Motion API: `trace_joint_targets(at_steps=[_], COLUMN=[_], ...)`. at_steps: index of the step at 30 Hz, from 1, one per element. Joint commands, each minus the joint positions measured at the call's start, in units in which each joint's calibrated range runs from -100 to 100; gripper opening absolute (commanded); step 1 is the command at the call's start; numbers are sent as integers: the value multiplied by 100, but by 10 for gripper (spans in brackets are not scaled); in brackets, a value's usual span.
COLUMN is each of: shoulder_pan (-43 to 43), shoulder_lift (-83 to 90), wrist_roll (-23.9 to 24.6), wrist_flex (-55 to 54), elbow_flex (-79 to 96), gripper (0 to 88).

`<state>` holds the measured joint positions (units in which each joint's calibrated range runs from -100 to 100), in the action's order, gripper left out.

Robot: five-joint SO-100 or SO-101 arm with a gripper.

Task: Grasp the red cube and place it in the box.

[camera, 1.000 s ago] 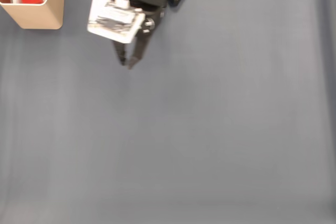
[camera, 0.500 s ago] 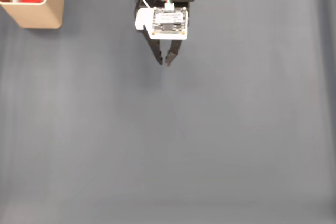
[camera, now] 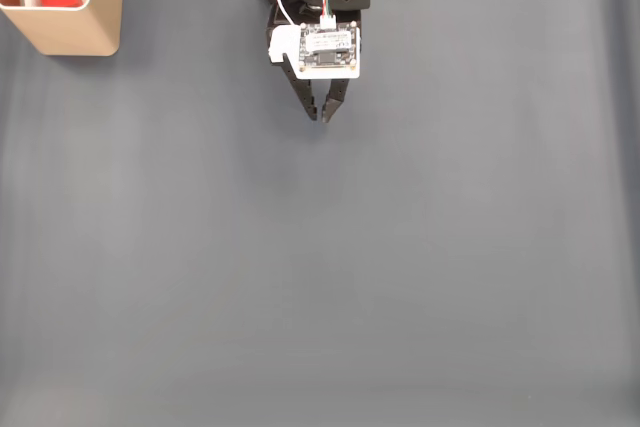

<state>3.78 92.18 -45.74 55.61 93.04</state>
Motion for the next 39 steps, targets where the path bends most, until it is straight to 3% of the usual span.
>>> trace_joint_targets(at_steps=[1,29,39], shoulder_pan=[48,-194,-229], shoulder_lift=[279,782,782], wrist_roll=[63,83,24], wrist_flex=[-28,1849,1947], elbow_flex=[194,678,678], gripper=[0,0,2])
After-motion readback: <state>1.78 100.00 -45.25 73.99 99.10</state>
